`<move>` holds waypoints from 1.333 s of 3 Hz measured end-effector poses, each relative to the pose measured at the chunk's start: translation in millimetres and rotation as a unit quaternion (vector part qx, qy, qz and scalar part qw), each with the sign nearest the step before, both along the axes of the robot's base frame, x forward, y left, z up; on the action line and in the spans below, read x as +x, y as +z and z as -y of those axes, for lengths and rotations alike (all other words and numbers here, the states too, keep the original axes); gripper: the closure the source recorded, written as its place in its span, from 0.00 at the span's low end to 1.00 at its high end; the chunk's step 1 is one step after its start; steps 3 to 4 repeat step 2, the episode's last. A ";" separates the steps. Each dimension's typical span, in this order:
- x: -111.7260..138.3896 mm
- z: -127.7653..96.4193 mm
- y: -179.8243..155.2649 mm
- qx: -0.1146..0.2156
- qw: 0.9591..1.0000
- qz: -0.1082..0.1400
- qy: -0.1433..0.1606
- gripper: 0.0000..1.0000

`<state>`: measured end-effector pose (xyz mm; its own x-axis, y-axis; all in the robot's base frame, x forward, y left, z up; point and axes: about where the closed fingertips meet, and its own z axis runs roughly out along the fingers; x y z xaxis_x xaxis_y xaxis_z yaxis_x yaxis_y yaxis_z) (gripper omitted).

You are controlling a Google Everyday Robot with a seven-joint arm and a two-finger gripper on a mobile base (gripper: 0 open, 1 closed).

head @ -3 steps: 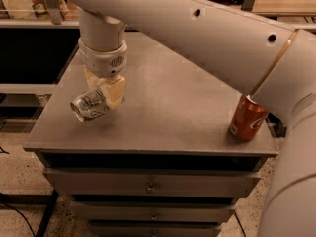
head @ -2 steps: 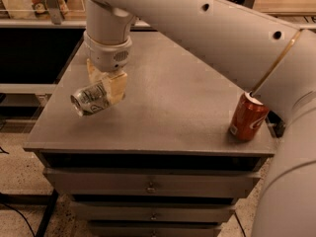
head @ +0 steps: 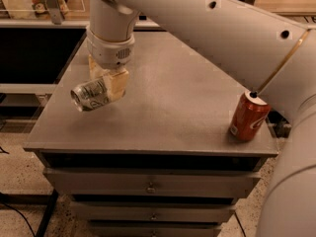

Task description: Pick 7up can

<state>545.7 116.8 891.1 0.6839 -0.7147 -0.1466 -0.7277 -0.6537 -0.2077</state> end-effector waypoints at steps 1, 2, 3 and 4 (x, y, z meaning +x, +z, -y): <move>0.7 -2.0 0.2 0.003 1.000 0.003 0.000 1.00; 0.7 -2.0 0.2 0.003 1.000 0.003 0.000 1.00; 0.7 -2.0 0.2 0.003 1.000 0.003 0.000 1.00; 0.7 -2.0 0.2 0.003 1.000 0.003 0.000 1.00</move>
Offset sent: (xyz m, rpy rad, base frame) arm 0.0005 0.0014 0.0001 0.0039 -0.0039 0.0002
